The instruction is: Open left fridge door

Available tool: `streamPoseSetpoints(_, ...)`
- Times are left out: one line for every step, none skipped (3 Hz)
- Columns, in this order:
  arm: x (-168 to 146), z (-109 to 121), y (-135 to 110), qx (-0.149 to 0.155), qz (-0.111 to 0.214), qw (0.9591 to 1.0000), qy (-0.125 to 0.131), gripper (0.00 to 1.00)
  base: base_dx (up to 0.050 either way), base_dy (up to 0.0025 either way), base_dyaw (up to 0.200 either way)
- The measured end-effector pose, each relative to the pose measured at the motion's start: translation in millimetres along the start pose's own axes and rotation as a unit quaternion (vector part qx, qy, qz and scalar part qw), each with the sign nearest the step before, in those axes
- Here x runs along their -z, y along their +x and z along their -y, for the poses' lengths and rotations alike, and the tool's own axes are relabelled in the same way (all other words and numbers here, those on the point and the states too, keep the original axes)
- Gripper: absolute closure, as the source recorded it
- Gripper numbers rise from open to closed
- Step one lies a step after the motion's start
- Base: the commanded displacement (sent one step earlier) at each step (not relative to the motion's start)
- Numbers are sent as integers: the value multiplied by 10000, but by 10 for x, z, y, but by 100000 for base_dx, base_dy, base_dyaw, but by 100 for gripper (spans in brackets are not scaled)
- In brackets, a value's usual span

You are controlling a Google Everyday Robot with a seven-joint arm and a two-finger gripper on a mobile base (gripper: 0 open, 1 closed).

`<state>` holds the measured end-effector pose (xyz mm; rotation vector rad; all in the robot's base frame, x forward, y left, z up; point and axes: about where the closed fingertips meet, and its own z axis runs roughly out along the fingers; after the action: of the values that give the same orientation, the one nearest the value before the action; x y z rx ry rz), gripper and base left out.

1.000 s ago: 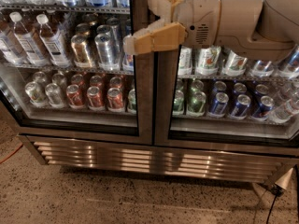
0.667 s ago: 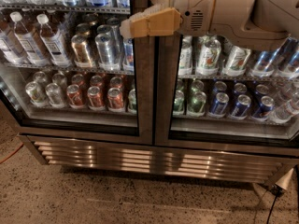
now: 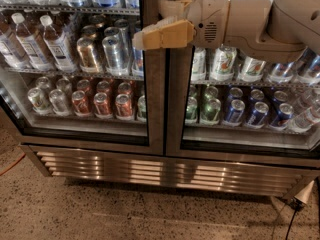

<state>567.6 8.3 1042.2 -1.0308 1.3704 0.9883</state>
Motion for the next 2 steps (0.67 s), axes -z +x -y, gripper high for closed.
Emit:
streamPoseSetpoints(-35,10,135,-125,-72,9999,61,0,0,0,0)
streamPoseSetpoints(-35,10,135,-125,-72,9999,61,0,-2736,-228,16603)
